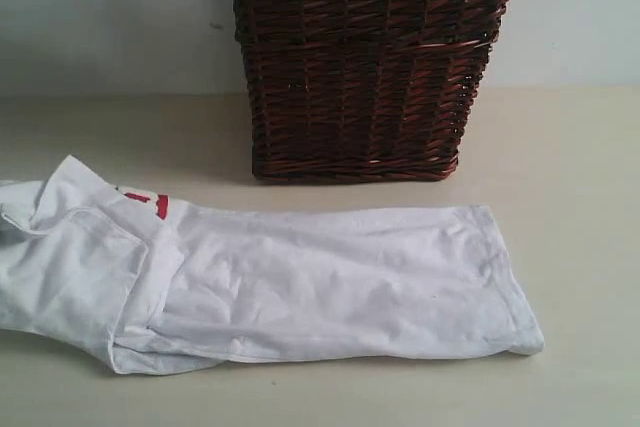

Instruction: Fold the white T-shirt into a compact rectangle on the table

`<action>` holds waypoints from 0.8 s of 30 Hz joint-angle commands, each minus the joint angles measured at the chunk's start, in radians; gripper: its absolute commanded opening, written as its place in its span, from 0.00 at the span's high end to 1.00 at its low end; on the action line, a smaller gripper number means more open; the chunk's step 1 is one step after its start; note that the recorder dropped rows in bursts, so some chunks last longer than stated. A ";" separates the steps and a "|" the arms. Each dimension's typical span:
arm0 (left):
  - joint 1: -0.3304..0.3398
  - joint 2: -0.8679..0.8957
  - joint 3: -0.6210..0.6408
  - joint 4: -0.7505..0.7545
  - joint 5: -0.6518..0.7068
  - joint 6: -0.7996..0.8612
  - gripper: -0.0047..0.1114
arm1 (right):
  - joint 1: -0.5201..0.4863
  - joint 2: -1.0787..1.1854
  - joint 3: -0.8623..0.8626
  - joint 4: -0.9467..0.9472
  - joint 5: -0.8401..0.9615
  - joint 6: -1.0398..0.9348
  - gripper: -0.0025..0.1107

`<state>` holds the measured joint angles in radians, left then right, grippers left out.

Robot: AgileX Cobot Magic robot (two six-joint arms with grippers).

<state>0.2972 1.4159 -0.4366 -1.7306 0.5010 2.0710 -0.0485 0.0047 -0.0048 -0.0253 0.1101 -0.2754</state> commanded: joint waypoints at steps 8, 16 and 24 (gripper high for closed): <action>0.040 -0.063 0.002 -0.014 0.127 -0.019 0.96 | -0.004 -0.005 0.005 0.003 -0.006 0.001 0.72; 0.020 -0.084 -0.008 -0.014 0.225 -0.023 0.96 | -0.004 -0.005 0.005 0.003 -0.006 0.001 0.72; -0.138 -0.108 -0.099 -0.014 0.207 -0.090 0.96 | -0.004 -0.005 0.005 0.003 -0.006 0.001 0.72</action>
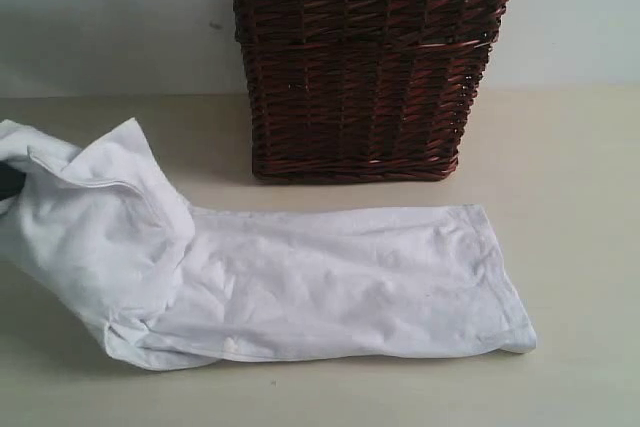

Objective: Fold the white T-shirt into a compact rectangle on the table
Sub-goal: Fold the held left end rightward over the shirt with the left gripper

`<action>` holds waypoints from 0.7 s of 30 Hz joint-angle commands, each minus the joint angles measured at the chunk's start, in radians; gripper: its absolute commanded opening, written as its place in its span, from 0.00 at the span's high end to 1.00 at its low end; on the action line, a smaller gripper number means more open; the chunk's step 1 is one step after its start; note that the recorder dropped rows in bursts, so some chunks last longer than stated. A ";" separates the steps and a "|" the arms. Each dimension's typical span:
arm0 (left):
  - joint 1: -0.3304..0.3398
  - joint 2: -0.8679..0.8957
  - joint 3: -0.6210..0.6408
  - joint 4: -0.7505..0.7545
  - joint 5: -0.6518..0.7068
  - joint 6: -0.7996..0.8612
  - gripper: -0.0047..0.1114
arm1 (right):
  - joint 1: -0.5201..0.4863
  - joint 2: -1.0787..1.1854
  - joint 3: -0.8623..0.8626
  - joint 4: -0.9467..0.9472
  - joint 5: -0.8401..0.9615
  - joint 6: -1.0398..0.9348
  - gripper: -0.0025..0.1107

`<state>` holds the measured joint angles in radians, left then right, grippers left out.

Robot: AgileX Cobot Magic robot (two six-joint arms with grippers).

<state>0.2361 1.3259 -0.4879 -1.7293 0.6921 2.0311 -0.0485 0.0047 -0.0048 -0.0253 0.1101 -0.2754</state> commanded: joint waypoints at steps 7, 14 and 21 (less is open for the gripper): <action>-0.272 -0.020 -0.088 -0.015 -0.120 -0.058 0.96 | -0.004 -0.005 0.005 0.003 -0.006 0.001 0.72; -0.438 -0.018 -0.090 -0.015 -0.173 -0.072 0.96 | -0.004 -0.005 0.005 0.003 -0.006 0.001 0.72; -0.527 0.020 -0.142 -0.015 -0.238 -0.083 0.96 | -0.004 -0.005 0.005 0.003 -0.006 0.001 0.72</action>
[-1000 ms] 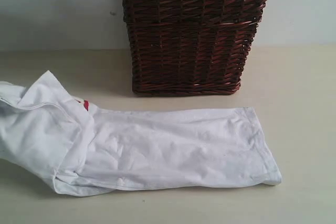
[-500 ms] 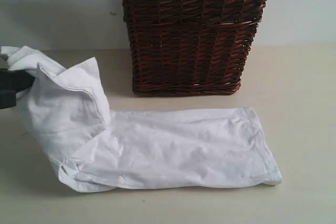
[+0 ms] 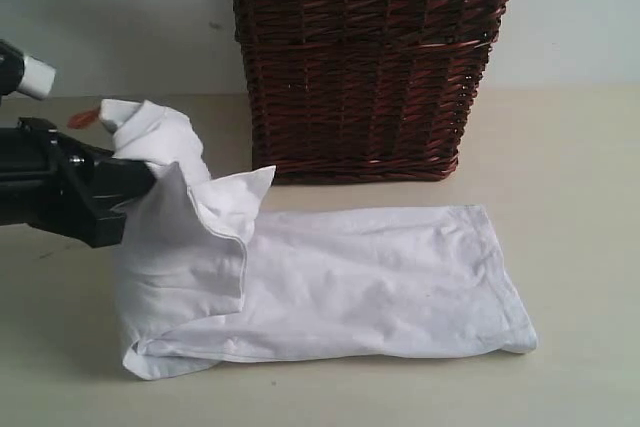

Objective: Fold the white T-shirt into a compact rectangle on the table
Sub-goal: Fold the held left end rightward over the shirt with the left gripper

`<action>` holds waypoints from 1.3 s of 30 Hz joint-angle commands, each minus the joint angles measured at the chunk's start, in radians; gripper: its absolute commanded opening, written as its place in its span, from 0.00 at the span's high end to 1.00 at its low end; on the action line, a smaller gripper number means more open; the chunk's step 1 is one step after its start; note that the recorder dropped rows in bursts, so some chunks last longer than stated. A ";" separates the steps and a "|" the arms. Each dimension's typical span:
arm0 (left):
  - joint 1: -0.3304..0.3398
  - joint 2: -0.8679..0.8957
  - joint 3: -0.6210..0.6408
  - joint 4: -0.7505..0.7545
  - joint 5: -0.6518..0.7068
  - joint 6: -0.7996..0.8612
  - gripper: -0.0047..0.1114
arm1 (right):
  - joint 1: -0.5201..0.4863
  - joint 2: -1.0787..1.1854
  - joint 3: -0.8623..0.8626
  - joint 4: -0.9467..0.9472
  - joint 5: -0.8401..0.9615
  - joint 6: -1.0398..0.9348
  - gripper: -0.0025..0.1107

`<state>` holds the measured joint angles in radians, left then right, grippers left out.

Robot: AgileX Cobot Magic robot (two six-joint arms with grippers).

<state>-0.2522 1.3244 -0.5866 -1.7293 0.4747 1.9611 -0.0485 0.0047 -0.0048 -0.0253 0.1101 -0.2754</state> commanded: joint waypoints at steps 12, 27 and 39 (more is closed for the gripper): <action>-0.040 0.132 -0.195 -0.015 -0.087 -0.168 0.96 | -0.004 -0.005 0.005 0.003 -0.006 0.001 0.72; -0.269 0.239 -0.305 -0.015 -0.238 -0.205 0.96 | -0.004 -0.005 0.005 0.003 -0.006 0.001 0.72; -0.381 0.370 -0.379 -0.015 -0.272 -0.212 0.96 | -0.004 -0.005 0.005 0.003 -0.006 0.001 0.72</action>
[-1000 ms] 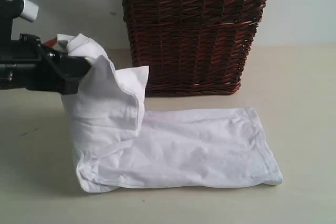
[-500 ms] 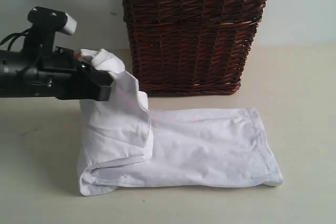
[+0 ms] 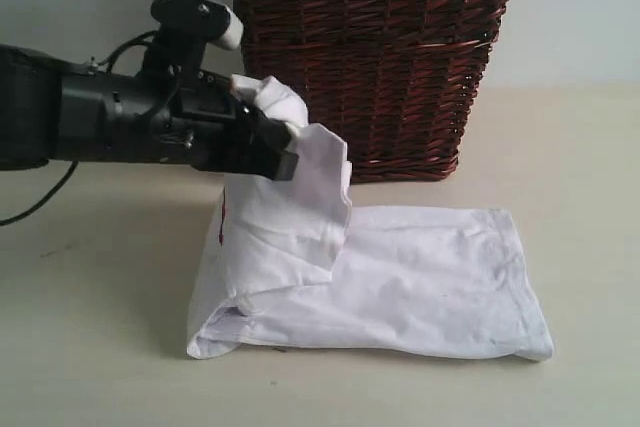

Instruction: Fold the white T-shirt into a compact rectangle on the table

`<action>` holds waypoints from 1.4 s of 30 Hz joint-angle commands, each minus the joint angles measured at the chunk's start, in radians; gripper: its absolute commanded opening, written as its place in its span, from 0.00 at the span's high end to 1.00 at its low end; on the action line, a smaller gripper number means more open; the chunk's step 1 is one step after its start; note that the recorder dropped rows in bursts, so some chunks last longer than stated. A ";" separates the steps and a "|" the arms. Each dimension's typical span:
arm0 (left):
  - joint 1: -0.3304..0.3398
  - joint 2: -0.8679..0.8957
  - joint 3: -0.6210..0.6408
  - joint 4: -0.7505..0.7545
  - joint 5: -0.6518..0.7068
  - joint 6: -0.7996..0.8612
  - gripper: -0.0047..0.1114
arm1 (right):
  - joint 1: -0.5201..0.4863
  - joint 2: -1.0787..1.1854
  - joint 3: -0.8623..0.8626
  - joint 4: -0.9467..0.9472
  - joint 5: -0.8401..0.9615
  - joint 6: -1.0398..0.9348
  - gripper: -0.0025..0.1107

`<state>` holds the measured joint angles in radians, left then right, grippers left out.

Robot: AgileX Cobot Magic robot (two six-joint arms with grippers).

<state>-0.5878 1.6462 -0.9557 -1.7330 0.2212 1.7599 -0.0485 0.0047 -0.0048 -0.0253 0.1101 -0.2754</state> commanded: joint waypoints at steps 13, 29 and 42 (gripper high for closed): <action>-0.219 0.233 -0.192 -0.011 -0.019 -0.013 0.96 | -0.004 -0.005 0.005 0.003 -0.006 0.001 0.72; -0.377 0.509 -0.423 -0.011 0.020 -0.009 0.96 | -0.004 -0.005 0.005 0.003 -0.006 0.001 0.72; -0.400 0.553 -0.518 -0.011 0.064 -0.007 0.52 | -0.004 -0.005 0.005 0.003 -0.006 0.001 0.72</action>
<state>-0.9827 2.2005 -1.4660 -1.7347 0.2766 1.7526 -0.0485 0.0047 -0.0048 -0.0253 0.1101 -0.2754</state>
